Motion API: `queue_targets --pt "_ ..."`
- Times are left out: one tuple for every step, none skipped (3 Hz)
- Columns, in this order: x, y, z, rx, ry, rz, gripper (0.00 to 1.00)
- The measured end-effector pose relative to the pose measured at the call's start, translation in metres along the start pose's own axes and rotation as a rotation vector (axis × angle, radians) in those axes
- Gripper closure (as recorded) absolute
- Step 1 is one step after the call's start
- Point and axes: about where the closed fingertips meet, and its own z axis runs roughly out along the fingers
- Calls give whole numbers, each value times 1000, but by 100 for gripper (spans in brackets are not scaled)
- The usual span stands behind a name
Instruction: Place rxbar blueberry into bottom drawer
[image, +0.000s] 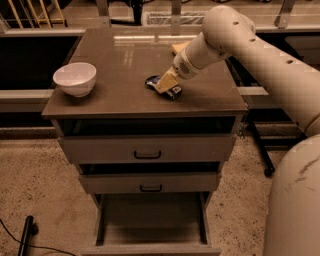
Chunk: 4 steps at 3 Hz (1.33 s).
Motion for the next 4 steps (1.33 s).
queue_targets --pt "-19 28 -16 -83 -102 -132 100" --pt "-32 87 -34 -186 -138 -331 100" --pt "-27 151 -38 -273 -67 -499 100" --pt "2 195 -28 -361 47 -566 100"
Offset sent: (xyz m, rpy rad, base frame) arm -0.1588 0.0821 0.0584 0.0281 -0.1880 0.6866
